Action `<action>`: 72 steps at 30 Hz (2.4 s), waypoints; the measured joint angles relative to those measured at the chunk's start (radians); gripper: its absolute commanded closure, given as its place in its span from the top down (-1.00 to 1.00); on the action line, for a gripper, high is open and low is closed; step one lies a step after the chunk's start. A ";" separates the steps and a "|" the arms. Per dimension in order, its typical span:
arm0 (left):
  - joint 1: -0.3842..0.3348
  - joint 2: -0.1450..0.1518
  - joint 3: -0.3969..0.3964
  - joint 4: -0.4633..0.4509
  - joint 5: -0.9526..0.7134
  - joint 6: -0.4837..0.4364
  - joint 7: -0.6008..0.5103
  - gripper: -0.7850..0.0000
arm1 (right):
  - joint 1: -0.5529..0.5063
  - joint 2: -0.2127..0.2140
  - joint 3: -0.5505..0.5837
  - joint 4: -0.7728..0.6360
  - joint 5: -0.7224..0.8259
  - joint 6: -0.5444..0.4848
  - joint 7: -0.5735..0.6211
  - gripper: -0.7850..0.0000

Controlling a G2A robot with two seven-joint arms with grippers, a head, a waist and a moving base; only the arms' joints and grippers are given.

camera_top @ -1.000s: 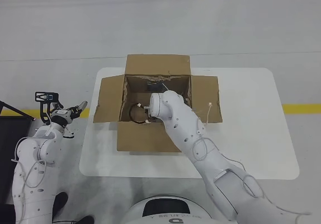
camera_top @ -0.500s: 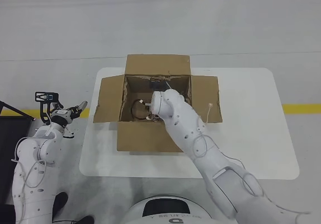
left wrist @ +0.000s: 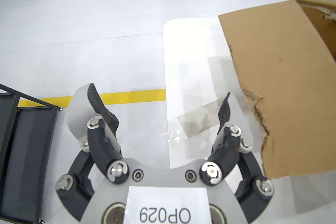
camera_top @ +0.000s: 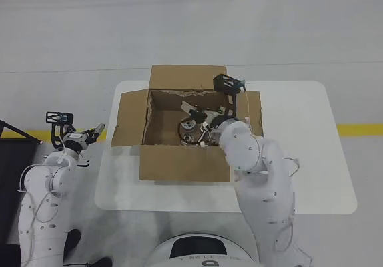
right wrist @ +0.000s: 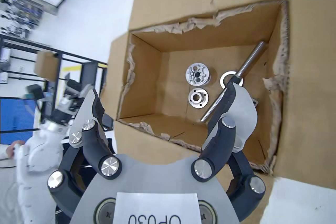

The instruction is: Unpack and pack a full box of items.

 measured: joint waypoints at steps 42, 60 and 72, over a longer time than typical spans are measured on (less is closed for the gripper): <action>-0.008 0.008 0.190 -0.175 -0.026 -0.074 0.067 1.00 | -0.186 0.021 0.162 -0.165 0.209 -0.066 -0.149 1.00; -0.045 0.007 0.305 -0.094 0.064 -0.014 -0.035 1.00 | -0.186 0.021 0.162 -0.165 0.209 -0.066 -0.149 1.00; -0.031 0.013 0.301 -0.213 0.030 -0.035 -0.024 1.00 | -0.186 0.021 0.162 -0.165 0.209 -0.066 -0.149 1.00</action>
